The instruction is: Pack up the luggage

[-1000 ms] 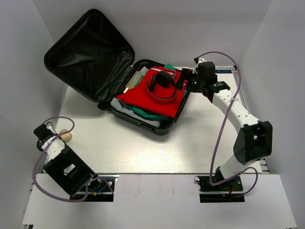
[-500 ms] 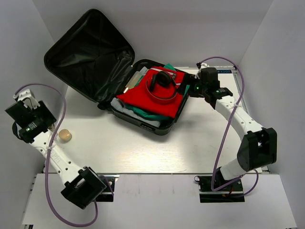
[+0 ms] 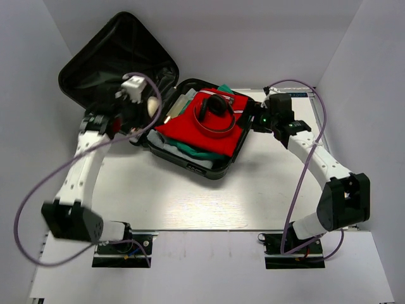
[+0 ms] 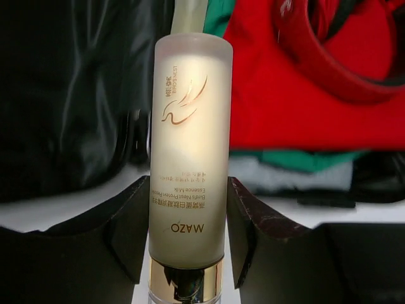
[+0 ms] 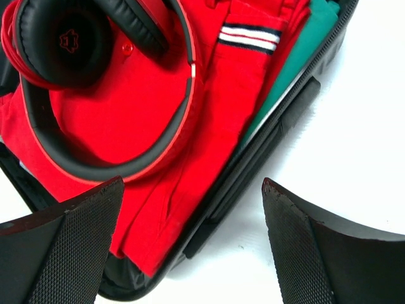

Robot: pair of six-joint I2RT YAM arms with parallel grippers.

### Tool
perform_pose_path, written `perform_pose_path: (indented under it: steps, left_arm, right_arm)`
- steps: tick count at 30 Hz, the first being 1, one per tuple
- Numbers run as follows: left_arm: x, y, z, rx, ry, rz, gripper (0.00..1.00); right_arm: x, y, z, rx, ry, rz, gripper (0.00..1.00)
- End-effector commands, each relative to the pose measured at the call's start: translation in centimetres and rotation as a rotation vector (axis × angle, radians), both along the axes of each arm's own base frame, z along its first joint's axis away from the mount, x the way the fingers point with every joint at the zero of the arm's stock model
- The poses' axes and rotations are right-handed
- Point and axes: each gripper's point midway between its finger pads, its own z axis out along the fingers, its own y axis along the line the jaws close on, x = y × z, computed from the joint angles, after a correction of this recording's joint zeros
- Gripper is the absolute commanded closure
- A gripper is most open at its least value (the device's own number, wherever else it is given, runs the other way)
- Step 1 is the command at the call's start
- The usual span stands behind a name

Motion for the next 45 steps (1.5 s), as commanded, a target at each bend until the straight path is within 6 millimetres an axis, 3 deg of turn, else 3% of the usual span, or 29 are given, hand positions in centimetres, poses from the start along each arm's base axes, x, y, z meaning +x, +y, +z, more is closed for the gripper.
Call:
perform_pose_path:
  steps: [1,2,3,5,6,7,8,11,12,15,18,20,21,23,25,27,28,30,32,33,34,35,36,37,39,40,42,43,45]
  left_arm:
    - [6.0,-1.4,2.4,0.093,-0.123,0.047,1.0]
    - [8.1,-1.6,0.8,0.1,-0.104,0.059,1.0]
    - [9.4,-1.9,1.7,0.081,-0.13,0.069,1.0]
    - [13.4,-2.5,0.2,0.083,-0.104,0.078,1.0]
    - [14.9,-2.9,-1.8,0.094,-0.064,0.069,1.0]
    - [16.4,-3.4,0.6,0.091,-0.125,0.059,1.0]
    - [18.1,-4.6,-3.3,0.11,-0.067,0.007,1.0]
    - [20.5,-7.3,-3.2,0.103,-0.143,-0.054,1.0]
    - [21.4,-7.9,-5.5,0.113,-0.121,-0.066,1.0]
    - [21.7,-9.1,-7.4,0.119,-0.115,-0.088,1.0]
    - [21.3,-9.4,-8.5,0.092,-0.093,-0.082,0.95]
    - [20.4,-10.0,-9.6,0.077,-0.074,-0.105,0.69]
    - [19.9,-10.3,-8.9,0.065,-0.081,-0.122,0.85]
    - [19.0,-10.7,-9.7,0.058,-0.055,-0.157,0.88]
    - [18.0,-11.2,-9.0,0.04,-0.052,-0.185,0.45]
    - [17.0,-10.7,-9.2,0.048,-0.026,-0.175,0.4]
    - [16.6,-10.7,-8.2,0.045,-0.038,-0.17,0.13]
    - [15.8,-9.0,-7.5,0.041,-0.027,-0.115,0.0]
    - [14.7,-7.3,-3.8,-0.002,-0.079,-0.056,0.0]
    - [13.5,-6.1,-6.2,-0.047,-0.015,-0.01,0.0]
    - [12.6,-4.7,-1.9,-0.11,-0.105,0.037,0.0]
    - [11.4,-3.4,-4.7,-0.155,-0.055,0.08,0.0]
    - [10.9,-1.6,-4.6,-0.193,-0.044,0.143,0.0]
    - [9.0,-2.0,-1.4,-0.253,-0.093,0.078,0.0]
    - [6.2,-3.5,-1.5,-0.34,-0.046,-0.078,0.0]
    - [5.1,-0.1,-1.2,-0.392,-0.049,-0.063,0.0]
    - [3.3,2.1,-1.4,-0.433,-0.045,-0.004,0.0]
    - [1.8,3.9,-4.4,-0.445,0.045,0.083,0.0]
    - [0.1,7.3,-5.0,-0.416,0.051,0.248,0.0]
  right_arm:
    - [-0.3,-0.4,2.5,0.037,-0.073,-0.012,0.1]
    - [-0.5,-0.6,2.7,0.035,-0.082,-0.011,0.1]
    - [-0.8,-0.8,2.5,0.025,-0.073,-0.01,0.1]
    - [-1.0,-1.8,2.6,-0.003,-0.07,-0.044,0.1]
    - [-1.2,-2.0,2.3,-0.013,-0.062,-0.047,0.1]
    - [-1.4,-2.6,1.9,-0.028,-0.057,-0.061,0.1]
    - [-1.5,-2.6,2.2,-0.026,-0.065,-0.063,0.1]
    - [-1.6,-3.7,1.5,-0.051,-0.061,-0.108,0.1]
    - [-1.5,-4.0,1.6,-0.063,-0.063,-0.124,0.1]
    - [-1.5,-5.1,1.2,-0.092,-0.048,-0.162,0.1]
    - [-1.6,-5.2,0.7,-0.086,-0.033,-0.171,0.1]
    - [-1.8,-5.0,0.6,-0.073,-0.025,-0.168,0.1]
    - [-1.8,-4.9,0.6,-0.071,-0.026,-0.161,0.1]
    - [-1.9,-4.8,0.4,-0.064,-0.025,-0.158,0.1]
    - [-1.9,-4.9,0.8,-0.058,-0.042,-0.16,0.1]
    - [-2.3,-4.3,0.6,-0.041,-0.031,-0.128,0.1]
    - [-2.4,-4.2,0.9,-0.034,-0.04,-0.119,0.1]
    - [-2.7,-3.7,1.0,-0.018,-0.04,-0.093,0.1]
    - [-3.0,-3.3,1.1,-0.01,-0.04,-0.067,0.1]
    - [-3.4,-3.0,1.2,0.003,-0.04,-0.046,0.1]
    - [-3.5,-3.0,1.1,0.004,-0.038,-0.043,0.1]
    - [-3.7,-2.8,1.1,0.011,-0.041,-0.034,0.1]
    - [-3.8,-2.9,0.9,0.01,-0.043,-0.033,0.1]
    - [-3.9,-2.9,0.8,0.013,-0.043,-0.033,0.1]
    - [-4.1,-2.8,0.8,0.018,-0.049,-0.026,0.1]
    - [-4.1,-2.8,0.8,0.021,-0.049,-0.022,0.1]
    - [-4.1,-2.6,0.9,0.028,-0.057,-0.016,0.1]
    - [-4.4,-2.6,0.4,0.028,-0.037,-0.012,0.1]
    - [-4.5,-2.4,0.4,0.035,-0.046,-0.002,0.1]
